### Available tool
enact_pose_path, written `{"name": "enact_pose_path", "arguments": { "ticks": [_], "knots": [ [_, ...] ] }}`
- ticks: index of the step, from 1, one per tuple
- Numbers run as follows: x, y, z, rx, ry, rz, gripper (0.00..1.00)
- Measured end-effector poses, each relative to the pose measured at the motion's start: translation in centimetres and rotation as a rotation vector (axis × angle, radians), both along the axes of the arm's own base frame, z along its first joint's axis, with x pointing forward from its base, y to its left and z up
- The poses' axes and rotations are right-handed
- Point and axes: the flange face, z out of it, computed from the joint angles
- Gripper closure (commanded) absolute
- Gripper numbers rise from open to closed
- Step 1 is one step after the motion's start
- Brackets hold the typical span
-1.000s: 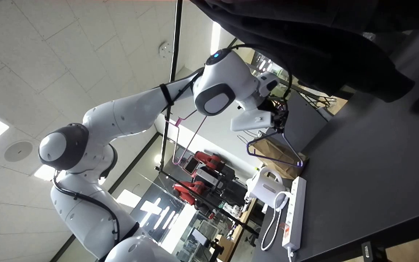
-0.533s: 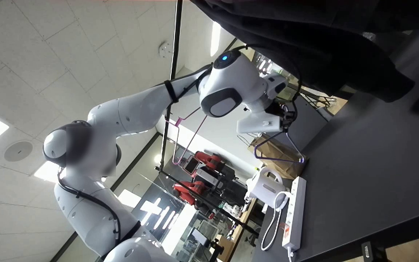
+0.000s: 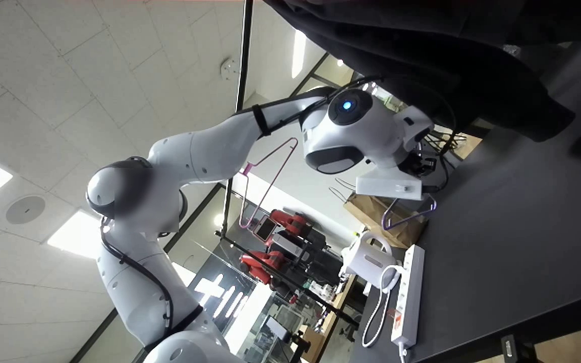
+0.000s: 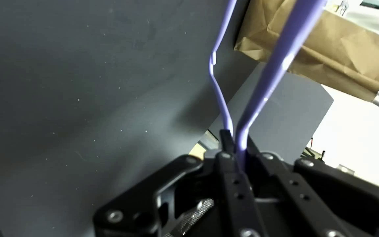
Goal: Remove the hanger from the clothesline pole and place it on the table
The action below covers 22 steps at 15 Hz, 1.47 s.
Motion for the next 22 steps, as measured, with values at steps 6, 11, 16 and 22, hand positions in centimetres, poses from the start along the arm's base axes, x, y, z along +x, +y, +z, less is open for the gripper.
{"name": "enact_pose_path", "arguments": {
  "ticks": [6,11,16,22],
  "knots": [
    [1.4,0.6,-3.0,0.002,0.017,-0.029,0.92],
    [1.3,0.4,-2.9,0.0,0.014,-0.034,0.98],
    [1.5,0.7,-3.3,0.009,-0.016,-0.044,0.98],
    [2.9,1.5,-4.5,0.081,-0.189,-0.133,0.98]
  ]
}}
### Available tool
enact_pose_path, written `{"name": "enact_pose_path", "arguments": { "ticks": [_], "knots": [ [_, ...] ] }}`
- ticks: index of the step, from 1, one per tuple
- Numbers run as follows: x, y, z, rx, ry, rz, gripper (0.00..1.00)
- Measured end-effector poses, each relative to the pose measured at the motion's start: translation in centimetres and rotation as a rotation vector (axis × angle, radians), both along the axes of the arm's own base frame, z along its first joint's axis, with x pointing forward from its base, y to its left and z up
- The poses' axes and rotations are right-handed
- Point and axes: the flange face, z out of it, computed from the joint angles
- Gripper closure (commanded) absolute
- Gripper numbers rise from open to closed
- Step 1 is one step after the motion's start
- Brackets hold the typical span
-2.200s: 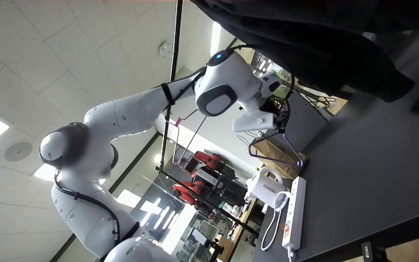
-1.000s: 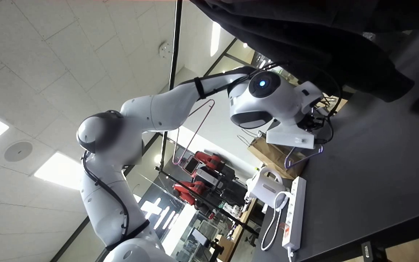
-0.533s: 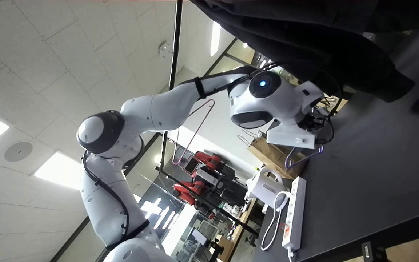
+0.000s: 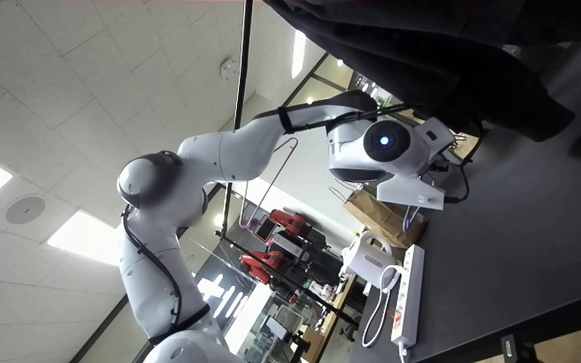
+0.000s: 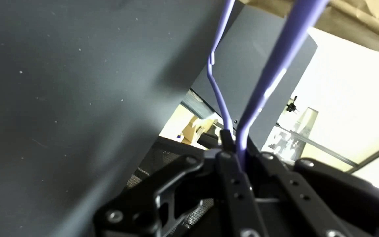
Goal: Remove the hanger from the clothesline pole and place it on the table
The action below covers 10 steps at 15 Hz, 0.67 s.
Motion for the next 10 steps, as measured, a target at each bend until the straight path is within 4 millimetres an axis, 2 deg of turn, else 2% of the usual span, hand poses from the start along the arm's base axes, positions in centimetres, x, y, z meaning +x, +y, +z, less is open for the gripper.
{"name": "enact_pose_path", "arguments": {
  "ticks": [5,10],
  "knots": [
    [1.4,0.6,-2.6,-0.009,-0.041,-0.027,0.98],
    [3.7,0.8,-5.7,-0.045,-0.066,-0.075,0.98]
  ]
}}
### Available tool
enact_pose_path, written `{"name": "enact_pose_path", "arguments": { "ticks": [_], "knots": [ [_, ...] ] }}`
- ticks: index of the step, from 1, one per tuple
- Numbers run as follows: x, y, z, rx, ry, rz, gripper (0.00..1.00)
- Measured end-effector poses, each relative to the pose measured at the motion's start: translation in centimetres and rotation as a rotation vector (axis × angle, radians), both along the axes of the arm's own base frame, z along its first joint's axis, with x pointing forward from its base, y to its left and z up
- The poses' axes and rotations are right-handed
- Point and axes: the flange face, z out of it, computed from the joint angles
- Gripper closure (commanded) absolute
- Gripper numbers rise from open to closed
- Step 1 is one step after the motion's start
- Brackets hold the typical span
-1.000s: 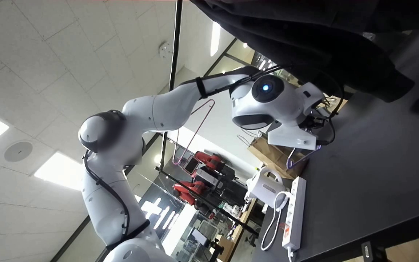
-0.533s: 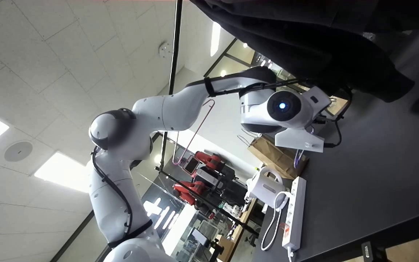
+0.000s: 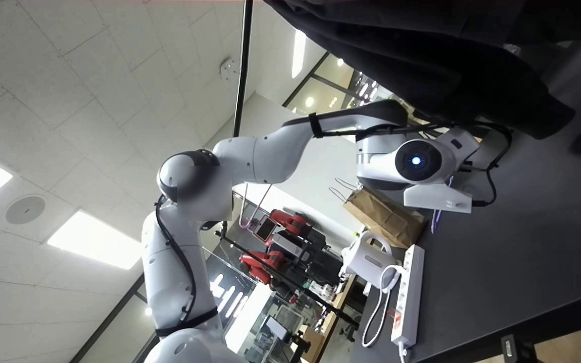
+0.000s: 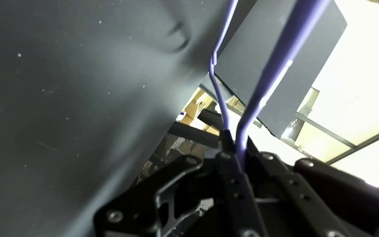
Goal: Remove the hanger from the clothesline pole and place it on the table
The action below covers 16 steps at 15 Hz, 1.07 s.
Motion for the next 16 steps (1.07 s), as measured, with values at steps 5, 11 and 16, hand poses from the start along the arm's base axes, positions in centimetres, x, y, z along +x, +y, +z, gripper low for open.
{"name": "enact_pose_path", "arguments": {
  "ticks": [5,11,16],
  "knots": [
    [2.0,-0.3,-3.0,-0.062,-0.064,-0.095,0.98],
    [3.0,0.1,-4.7,-0.158,-0.142,-0.158,0.98],
    [3.2,0.5,-4.8,-0.186,-0.142,-0.152,0.46]
  ]
}}
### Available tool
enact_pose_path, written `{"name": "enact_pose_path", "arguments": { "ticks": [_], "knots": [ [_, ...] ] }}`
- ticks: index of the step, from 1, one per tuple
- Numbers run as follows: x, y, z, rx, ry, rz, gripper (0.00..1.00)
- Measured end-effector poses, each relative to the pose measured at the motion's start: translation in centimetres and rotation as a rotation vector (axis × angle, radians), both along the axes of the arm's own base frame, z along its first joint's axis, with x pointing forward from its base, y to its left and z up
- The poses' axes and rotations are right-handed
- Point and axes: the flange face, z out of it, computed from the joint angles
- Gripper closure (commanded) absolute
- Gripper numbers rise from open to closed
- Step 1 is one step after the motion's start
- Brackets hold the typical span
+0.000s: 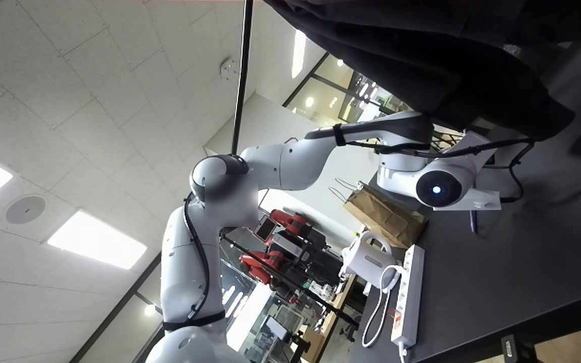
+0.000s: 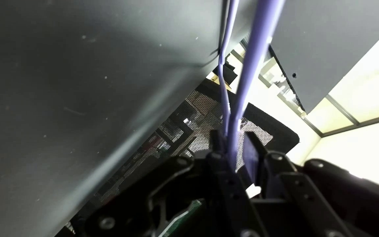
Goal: Remove the hanger from the clothesline pole and place it on the table
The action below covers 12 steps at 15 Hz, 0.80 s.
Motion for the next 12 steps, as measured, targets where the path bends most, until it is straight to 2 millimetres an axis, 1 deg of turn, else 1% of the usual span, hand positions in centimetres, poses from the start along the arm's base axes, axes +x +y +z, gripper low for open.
{"name": "enact_pose_path", "arguments": {
  "ticks": [3,5,7,9,12],
  "knots": [
    [0.1,-0.1,0.9,-0.034,0.037,-0.004,0.26],
    [0.1,-0.2,2.5,-0.073,0.076,0.0,0.12],
    [0.1,-0.3,4.8,-0.113,0.115,0.011,0.0],
    [-0.3,-0.2,7.2,-0.148,0.178,0.031,0.0],
    [-1.6,0.0,10.4,-0.198,0.341,0.077,0.0]
  ]
}}
